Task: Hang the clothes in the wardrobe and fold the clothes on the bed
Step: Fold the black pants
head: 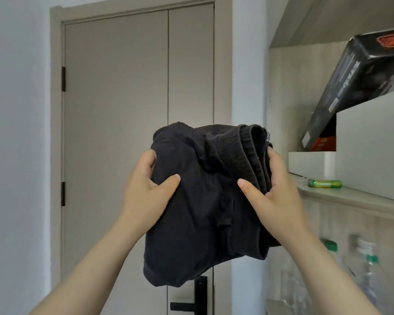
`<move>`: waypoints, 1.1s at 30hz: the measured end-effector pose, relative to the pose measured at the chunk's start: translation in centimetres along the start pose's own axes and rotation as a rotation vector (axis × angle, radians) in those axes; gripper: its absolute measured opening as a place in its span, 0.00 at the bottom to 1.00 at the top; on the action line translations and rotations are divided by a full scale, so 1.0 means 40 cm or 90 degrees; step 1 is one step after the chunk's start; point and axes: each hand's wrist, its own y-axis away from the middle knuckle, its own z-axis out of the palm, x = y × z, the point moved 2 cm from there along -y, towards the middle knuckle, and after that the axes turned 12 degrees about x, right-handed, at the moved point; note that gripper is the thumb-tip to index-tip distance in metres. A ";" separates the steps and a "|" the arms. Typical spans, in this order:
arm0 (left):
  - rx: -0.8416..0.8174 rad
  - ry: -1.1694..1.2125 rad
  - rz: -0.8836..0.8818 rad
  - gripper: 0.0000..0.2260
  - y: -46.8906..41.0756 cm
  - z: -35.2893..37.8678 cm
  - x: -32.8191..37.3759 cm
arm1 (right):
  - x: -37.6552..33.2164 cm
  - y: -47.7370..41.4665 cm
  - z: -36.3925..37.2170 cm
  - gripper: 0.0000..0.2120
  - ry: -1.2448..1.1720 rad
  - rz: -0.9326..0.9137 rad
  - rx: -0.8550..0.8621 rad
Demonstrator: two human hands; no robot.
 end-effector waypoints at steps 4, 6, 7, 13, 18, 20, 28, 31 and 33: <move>-0.037 0.048 0.013 0.20 0.021 0.084 -0.006 | -0.005 0.004 -0.083 0.34 0.052 -0.008 0.023; -0.044 0.084 0.014 0.17 0.037 0.113 -0.002 | -0.014 0.011 -0.121 0.34 0.080 -0.016 0.028; -0.055 0.101 0.017 0.16 0.043 0.127 0.005 | -0.019 0.017 -0.139 0.34 0.096 -0.020 0.038; -0.131 0.203 0.026 0.18 0.054 0.171 0.048 | -0.069 0.052 -0.217 0.33 0.134 -0.010 0.103; -0.205 0.301 0.043 0.17 0.070 0.191 0.065 | -0.139 0.113 -0.255 0.31 0.206 -0.029 0.173; -0.262 0.349 0.044 0.17 0.083 0.202 0.076 | -0.163 0.148 -0.274 0.32 0.235 -0.019 0.213; -0.420 0.509 0.029 0.14 0.207 0.231 0.148 | -0.308 0.307 -0.379 0.33 0.401 0.033 0.325; -0.459 0.553 0.031 0.12 0.263 0.252 0.211 | -0.368 0.343 -0.436 0.33 0.456 0.046 0.339; -0.462 0.580 0.054 0.13 0.306 0.264 0.263 | -0.403 0.365 -0.482 0.32 0.488 0.044 0.340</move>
